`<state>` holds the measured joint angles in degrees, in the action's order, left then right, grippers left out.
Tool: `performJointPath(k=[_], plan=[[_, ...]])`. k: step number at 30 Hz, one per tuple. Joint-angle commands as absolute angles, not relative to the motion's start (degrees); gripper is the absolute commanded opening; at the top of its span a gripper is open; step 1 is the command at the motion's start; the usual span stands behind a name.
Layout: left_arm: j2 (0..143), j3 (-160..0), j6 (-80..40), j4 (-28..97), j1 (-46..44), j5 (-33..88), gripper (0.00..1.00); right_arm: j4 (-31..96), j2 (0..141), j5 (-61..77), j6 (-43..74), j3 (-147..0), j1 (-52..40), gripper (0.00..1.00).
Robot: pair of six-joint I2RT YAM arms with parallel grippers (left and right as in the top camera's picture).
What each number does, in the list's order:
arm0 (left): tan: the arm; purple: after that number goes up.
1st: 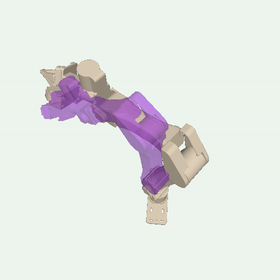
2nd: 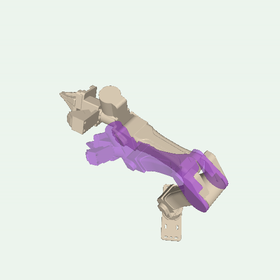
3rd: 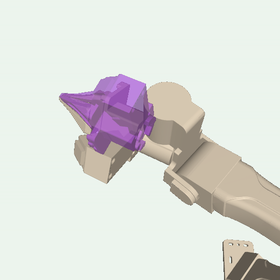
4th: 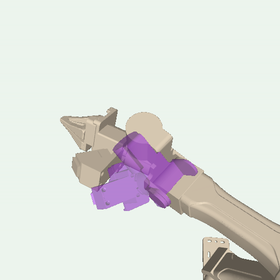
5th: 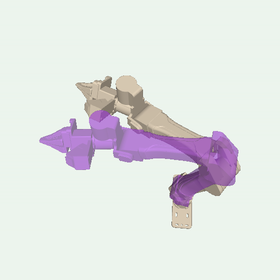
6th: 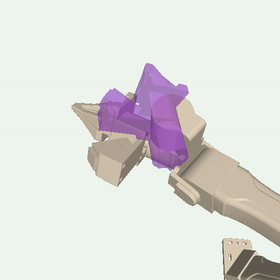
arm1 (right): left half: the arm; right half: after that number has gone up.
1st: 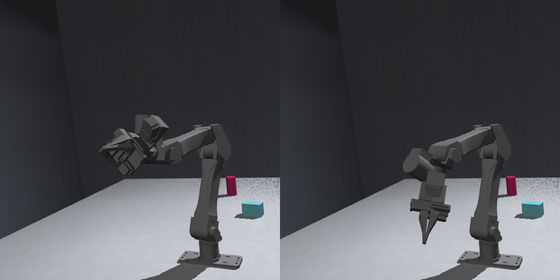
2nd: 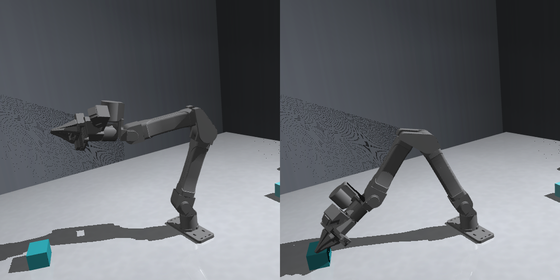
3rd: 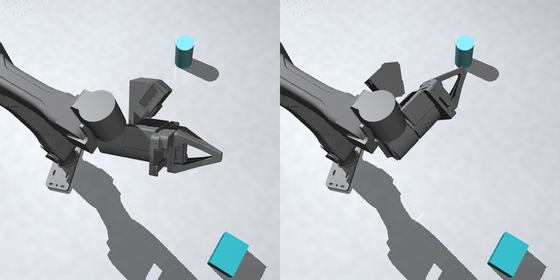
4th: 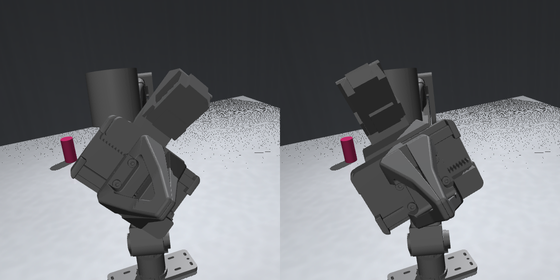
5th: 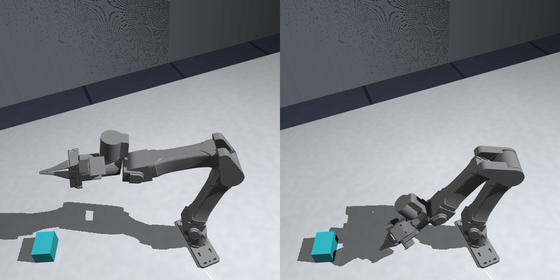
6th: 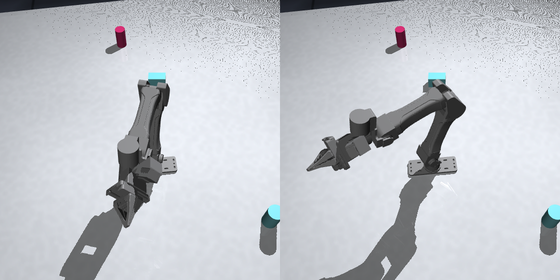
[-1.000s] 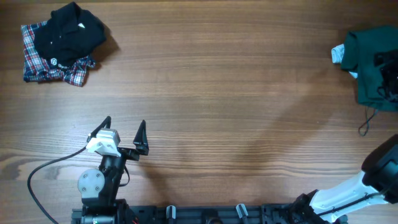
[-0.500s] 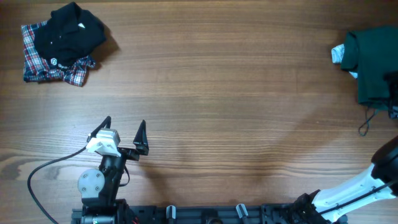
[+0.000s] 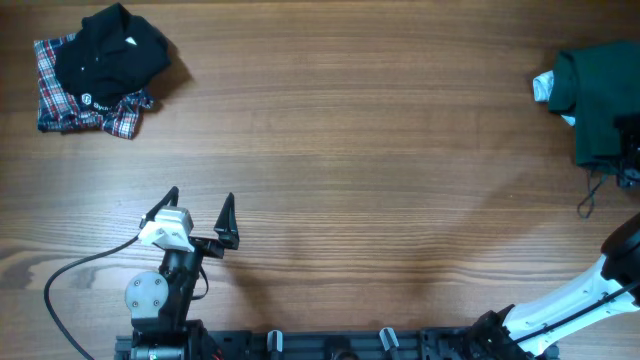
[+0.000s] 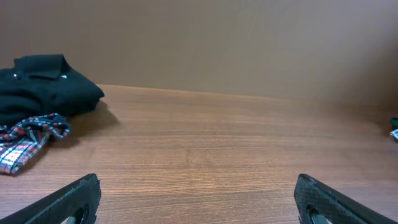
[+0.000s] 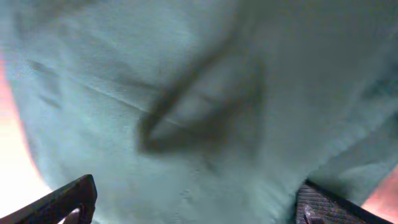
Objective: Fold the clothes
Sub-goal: 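Reach the right gripper to the green garment at top right and grasp it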
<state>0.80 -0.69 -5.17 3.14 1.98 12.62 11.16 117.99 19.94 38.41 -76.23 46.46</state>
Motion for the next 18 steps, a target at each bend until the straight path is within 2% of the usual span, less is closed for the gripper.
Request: performJointPath(k=[1,18], plan=[[0.38,-0.32,-4.71,3.29,1.61,11.9,1.0,10.52,119.07,25.78,43.4,-77.19,46.11,0.99],[0.38,-0.32,-4.71,3.29,1.61,11.9,1.0,14.2,116.18,27.16,46.65,-77.19,46.11,1.0]])
